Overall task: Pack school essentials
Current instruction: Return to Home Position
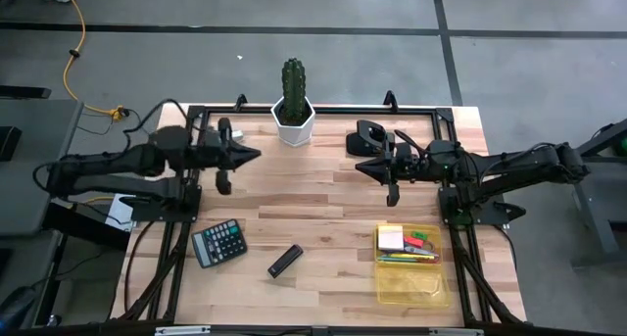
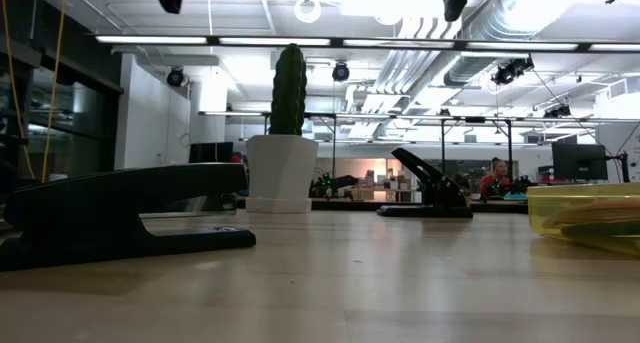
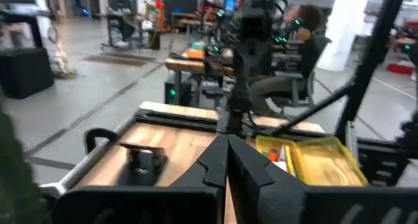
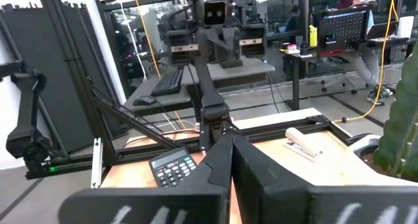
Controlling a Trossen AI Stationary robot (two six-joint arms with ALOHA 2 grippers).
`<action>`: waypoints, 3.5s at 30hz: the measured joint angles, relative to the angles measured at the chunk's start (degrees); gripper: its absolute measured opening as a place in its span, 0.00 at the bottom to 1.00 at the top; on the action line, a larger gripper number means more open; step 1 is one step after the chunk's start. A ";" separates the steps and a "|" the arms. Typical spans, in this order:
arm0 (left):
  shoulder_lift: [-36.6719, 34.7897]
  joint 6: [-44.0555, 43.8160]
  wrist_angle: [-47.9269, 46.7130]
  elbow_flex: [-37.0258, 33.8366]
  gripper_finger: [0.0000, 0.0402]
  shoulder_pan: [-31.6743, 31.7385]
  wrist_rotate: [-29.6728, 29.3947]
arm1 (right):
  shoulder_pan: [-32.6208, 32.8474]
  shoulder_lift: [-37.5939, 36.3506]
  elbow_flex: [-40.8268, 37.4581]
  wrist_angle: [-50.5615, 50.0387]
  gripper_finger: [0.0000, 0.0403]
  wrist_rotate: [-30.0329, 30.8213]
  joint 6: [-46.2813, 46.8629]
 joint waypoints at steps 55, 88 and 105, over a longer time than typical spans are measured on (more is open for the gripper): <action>-37.73 -8.41 3.90 -38.84 0.00 -8.40 -1.14 | 0.04 0.00 -0.02 -3.91 0.00 -3.18 19.09; -37.29 -9.05 4.03 -38.84 0.00 -8.43 -1.19 | 0.08 -47.25 -17.27 -26.73 0.00 -7.75 14.05; -36.88 -9.07 4.47 -38.82 0.00 -8.43 -1.23 | 0.06 -54.62 -37.40 -9.05 0.00 -5.14 11.45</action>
